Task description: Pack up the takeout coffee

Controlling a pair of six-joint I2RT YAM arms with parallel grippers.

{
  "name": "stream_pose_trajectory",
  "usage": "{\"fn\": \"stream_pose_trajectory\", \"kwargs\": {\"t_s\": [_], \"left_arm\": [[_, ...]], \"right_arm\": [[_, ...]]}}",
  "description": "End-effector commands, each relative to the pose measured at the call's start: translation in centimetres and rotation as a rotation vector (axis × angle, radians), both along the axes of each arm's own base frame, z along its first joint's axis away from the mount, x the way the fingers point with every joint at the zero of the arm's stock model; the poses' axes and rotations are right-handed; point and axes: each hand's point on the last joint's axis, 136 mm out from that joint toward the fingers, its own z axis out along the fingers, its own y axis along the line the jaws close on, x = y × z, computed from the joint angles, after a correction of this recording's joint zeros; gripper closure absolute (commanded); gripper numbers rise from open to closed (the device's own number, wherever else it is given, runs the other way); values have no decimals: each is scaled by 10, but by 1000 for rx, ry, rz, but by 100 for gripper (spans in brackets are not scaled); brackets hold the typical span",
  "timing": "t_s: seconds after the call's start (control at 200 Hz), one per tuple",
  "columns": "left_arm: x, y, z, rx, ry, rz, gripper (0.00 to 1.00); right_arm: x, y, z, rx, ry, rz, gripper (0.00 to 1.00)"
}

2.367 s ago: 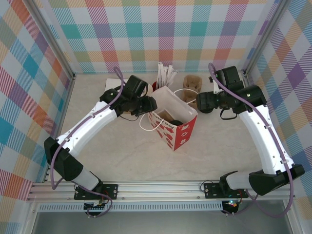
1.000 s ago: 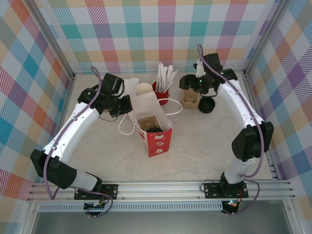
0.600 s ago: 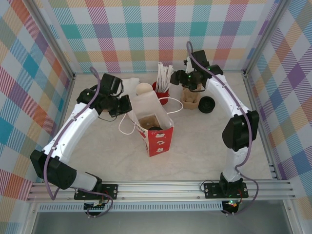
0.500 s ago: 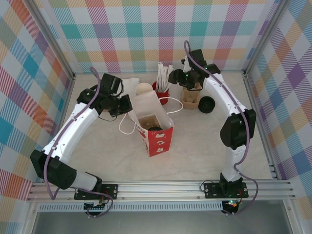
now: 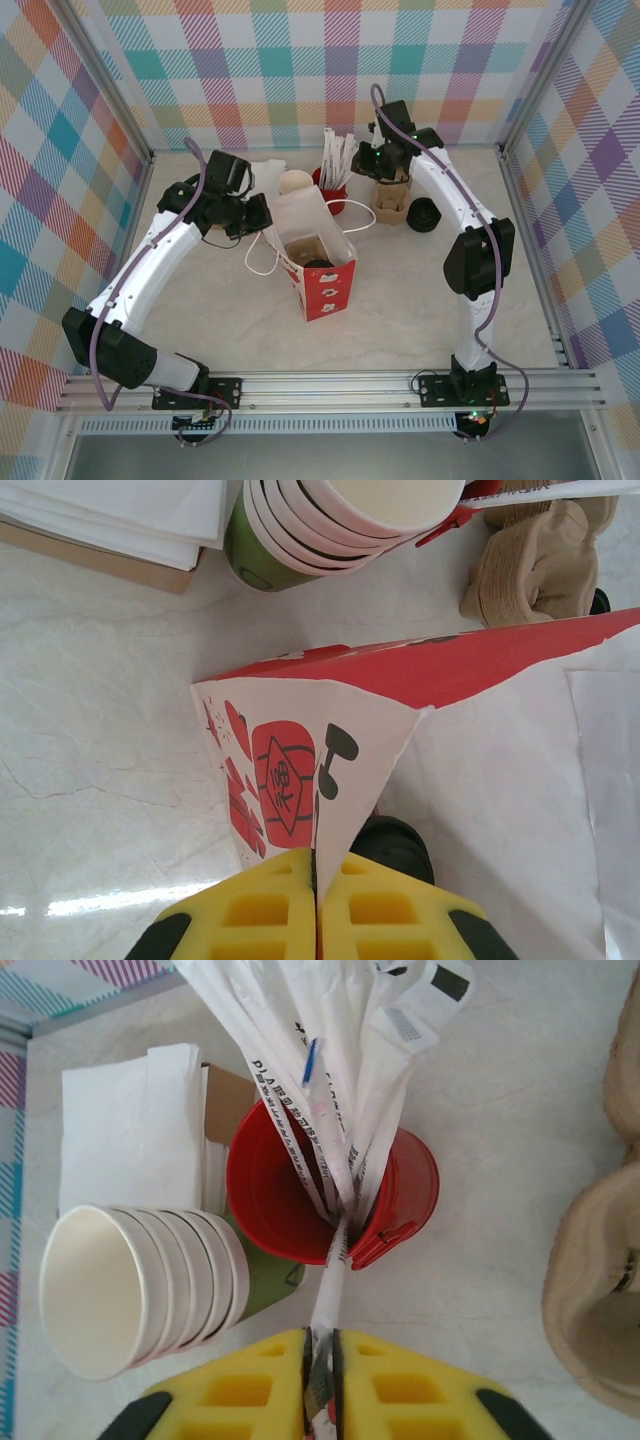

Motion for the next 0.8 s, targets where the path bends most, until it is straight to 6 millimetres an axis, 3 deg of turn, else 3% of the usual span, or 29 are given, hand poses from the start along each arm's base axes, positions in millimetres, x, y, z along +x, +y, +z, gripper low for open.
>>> {"fn": "stream_pose_trajectory", "kwargs": {"t_s": [0.0, 0.36, 0.795], "left_arm": [[-2, 5, 3, -10, -8, 18, 94], [1, -1, 6, -46, -12, 11, 93], [7, -10, 9, -84, -16, -3, 91]], "right_arm": [[-7, -2, 26, -9, -49, 16, 95], [-38, -25, 92, -64, -180, 43, 100], [-103, -47, 188, -61, -344, 120, 100]]}}
